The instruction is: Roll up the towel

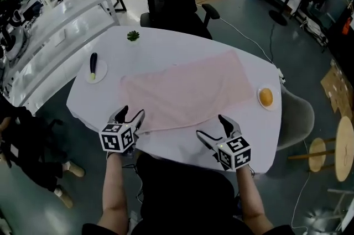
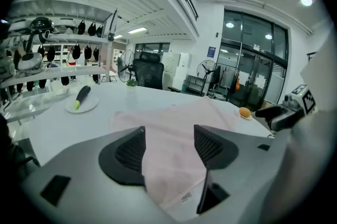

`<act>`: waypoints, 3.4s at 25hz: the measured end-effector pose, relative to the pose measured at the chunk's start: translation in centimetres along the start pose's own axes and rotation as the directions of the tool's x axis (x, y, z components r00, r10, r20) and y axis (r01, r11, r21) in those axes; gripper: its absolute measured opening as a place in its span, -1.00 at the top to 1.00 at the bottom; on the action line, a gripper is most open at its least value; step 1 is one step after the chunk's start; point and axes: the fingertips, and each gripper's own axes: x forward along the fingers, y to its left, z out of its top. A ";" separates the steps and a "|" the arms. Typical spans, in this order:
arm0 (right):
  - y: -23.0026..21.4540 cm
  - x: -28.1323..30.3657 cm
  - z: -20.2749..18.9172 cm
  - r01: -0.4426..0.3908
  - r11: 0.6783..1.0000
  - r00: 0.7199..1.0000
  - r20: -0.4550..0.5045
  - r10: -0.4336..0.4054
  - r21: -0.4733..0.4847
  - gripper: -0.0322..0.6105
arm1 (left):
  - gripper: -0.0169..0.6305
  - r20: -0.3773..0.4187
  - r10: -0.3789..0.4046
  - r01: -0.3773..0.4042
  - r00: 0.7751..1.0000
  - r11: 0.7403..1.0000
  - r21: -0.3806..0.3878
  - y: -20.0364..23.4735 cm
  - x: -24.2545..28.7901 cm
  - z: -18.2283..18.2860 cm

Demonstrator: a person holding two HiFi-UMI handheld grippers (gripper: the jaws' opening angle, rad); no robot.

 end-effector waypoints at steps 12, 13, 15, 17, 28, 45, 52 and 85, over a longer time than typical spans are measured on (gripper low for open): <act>12.4 10.1 2.9 -0.103 0.991 0.994 -0.031 0.100 -0.083 -0.45 | 0.15 -0.081 0.004 -0.004 0.997 1.000 0.005 13.6 1.9 3.0; 13.7 10.9 2.8 -0.121 0.988 0.992 -0.050 0.116 -0.093 -0.45 | 0.15 -0.098 -0.007 0.008 0.995 1.000 0.012 14.5 2.3 3.0; 15.9 12.5 2.7 -0.141 0.985 0.988 -0.077 0.134 -0.098 -0.37 | 0.15 -0.130 -0.024 0.028 0.991 0.999 0.028 16.2 3.5 3.3; 17.2 13.9 2.6 -0.135 0.987 0.987 -0.095 0.126 -0.092 -0.33 | 0.19 -0.158 -0.043 0.051 0.986 0.998 0.042 17.5 4.9 3.6; 21.8 19.0 0.2 -0.029 0.993 0.974 -0.227 0.002 -0.115 -0.20 | 0.24 -0.304 -0.254 0.298 0.918 0.949 0.106 18.3 11.5 3.1; 24.7 22.5 -5.2 -0.046 0.985 0.899 -0.436 -0.032 -0.168 0.21 | 0.45 -0.397 -0.326 0.386 0.858 0.919 0.080 19.5 14.4 1.5; 24.9 22.7 -5.2 -0.025 0.985 0.900 -0.434 -0.052 -0.170 0.25 | 0.59 -0.446 -0.267 0.382 0.854 0.905 0.189 18.9 15.6 0.3; 18.5 16.4 2.3 0.107 0.985 0.992 -0.088 -0.095 0.137 0.79 | 0.81 -0.367 -0.322 0.373 0.873 0.924 0.077 11.7 15.3 7.5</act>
